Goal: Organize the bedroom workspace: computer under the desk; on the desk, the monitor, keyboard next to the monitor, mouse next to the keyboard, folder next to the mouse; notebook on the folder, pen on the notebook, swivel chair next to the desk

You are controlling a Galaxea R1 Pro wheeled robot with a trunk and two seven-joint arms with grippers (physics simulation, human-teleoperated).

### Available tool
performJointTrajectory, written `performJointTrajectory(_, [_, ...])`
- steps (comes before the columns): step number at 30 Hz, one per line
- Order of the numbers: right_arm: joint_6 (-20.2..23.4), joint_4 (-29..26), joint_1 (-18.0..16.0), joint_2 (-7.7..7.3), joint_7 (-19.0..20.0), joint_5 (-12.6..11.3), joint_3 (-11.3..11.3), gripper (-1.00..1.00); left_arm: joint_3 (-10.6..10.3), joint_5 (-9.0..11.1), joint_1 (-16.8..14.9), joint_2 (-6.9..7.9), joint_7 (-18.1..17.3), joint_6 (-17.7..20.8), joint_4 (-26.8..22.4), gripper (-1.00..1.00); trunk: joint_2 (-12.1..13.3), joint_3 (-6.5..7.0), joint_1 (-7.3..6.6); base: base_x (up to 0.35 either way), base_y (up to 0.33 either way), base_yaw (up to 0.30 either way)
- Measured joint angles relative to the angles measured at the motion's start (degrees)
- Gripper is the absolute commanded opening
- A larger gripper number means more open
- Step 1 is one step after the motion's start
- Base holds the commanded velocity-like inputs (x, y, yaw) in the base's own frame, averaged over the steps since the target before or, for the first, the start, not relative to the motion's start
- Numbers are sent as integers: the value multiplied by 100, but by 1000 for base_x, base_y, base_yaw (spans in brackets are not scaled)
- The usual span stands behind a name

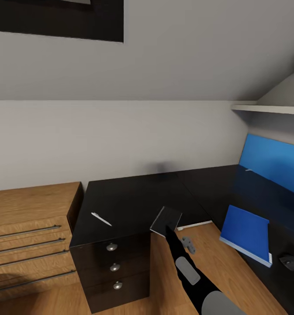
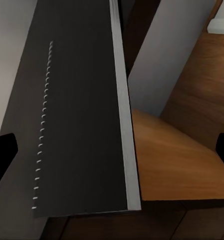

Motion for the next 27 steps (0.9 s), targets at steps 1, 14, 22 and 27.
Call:
performJointTrajectory(1, [6, 0, 2, 11, 1, 0, 3, 100, -2, -1, 0, 0, 0, 0, 2, 100, 0, 0, 0, 0, 0, 0])
performJointTrajectory(14, [22, 27, 5, 71, -5, 2, 15, 100, -8, -2, 0, 4, 0, -7, 19, 100, 0, 0, 0, 0, 0, 0])
performJointTrajectory(22, [16, 73, 6, 86, 0, 11, 47, 100, -9, -3, -1, 4, 0, -8, 34, 100, 0, 0, 0, 0, 0, 0])
performJointTrajectory(27, [15, 75, 7, 86, 70, 12, 133, 100, -9, -3, 1, 4, -3, -12, 39, 100, 0, 0, 0, 28, 4, 0])
